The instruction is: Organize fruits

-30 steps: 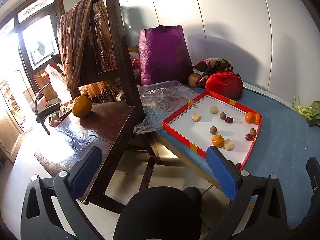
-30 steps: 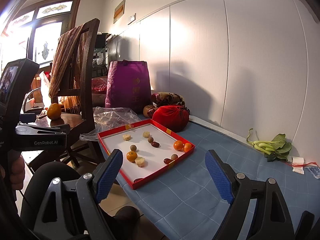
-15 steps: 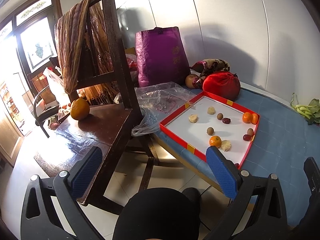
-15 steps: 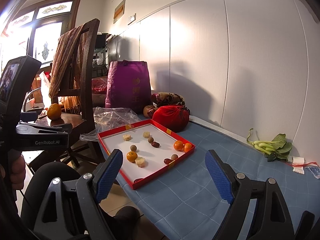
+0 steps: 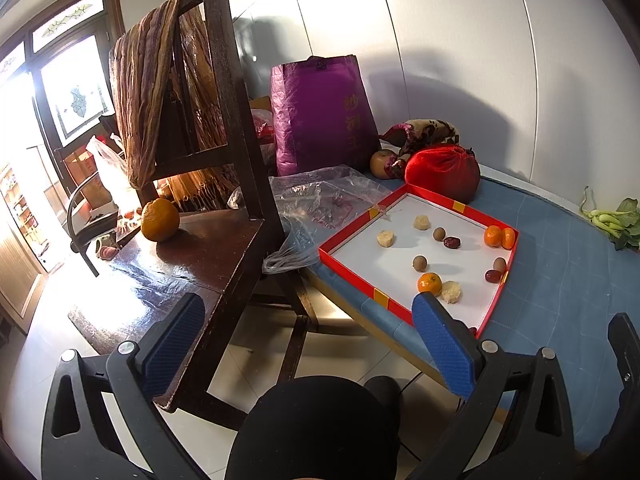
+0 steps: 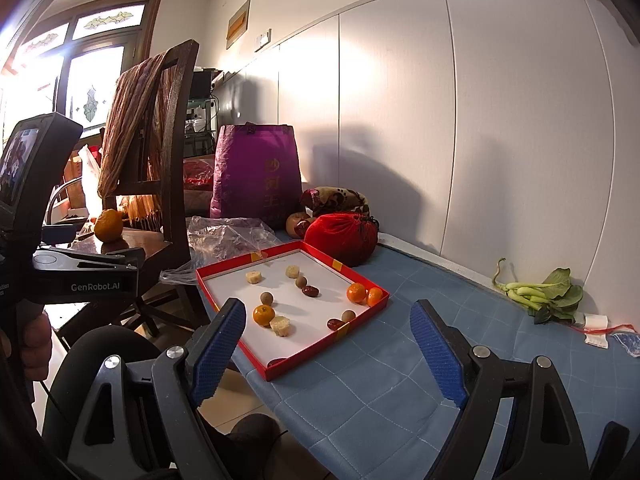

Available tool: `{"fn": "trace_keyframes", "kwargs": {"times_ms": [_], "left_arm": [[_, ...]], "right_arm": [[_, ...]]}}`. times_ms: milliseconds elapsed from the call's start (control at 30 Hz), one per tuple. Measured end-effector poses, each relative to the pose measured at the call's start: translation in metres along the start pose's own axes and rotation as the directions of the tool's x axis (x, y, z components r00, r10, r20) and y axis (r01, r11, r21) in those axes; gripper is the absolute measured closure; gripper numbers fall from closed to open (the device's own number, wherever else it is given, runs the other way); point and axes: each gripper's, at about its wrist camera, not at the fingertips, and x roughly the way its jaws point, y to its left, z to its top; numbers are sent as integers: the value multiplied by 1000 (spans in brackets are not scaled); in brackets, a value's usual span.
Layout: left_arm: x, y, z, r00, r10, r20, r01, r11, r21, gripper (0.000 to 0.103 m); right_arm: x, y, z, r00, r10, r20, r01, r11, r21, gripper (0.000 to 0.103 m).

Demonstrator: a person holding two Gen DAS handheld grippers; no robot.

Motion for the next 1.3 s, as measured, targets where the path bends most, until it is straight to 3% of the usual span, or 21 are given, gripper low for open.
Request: {"fn": "trace_keyframes", "kwargs": {"times_ms": [1300], "left_arm": [[10, 0, -6, 1000, -15, -18, 15, 1000, 13, 0]], "right_arm": [[3, -2, 2, 1000, 0, -9, 0, 1000, -4, 17]]}}
